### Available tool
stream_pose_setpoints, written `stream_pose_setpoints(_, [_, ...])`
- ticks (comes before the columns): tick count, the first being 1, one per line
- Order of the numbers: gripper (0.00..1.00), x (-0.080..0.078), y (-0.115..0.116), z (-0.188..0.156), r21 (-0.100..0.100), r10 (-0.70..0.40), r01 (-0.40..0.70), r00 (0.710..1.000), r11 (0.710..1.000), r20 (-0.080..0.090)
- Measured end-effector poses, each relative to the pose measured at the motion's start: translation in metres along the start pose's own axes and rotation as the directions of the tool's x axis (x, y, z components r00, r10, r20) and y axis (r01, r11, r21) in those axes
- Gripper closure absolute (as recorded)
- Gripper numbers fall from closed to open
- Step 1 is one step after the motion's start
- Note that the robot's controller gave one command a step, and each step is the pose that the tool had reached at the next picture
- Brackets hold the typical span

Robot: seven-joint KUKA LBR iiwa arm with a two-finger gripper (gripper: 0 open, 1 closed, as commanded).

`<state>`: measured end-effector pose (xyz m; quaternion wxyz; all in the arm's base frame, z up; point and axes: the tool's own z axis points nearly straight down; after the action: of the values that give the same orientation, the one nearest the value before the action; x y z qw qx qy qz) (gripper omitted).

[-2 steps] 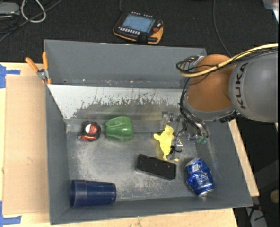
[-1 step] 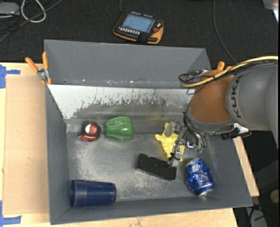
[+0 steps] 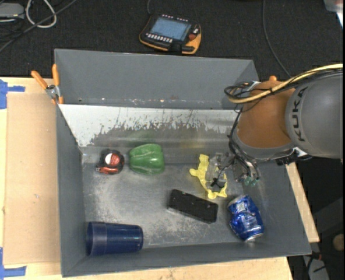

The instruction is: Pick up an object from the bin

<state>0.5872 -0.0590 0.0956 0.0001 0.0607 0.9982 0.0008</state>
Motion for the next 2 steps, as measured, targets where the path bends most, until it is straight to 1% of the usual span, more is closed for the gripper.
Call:
stream_pose_setpoints(1, [1.00, 0.000, 0.000, 0.000, 0.000, 0.000, 0.000, 1.000, 1.000, 0.000])
stream_pose_setpoints(2, [0.00, 0.008, 0.030, -0.018, -0.001, -0.283, 0.283, 0.959, 0.959, 0.001])
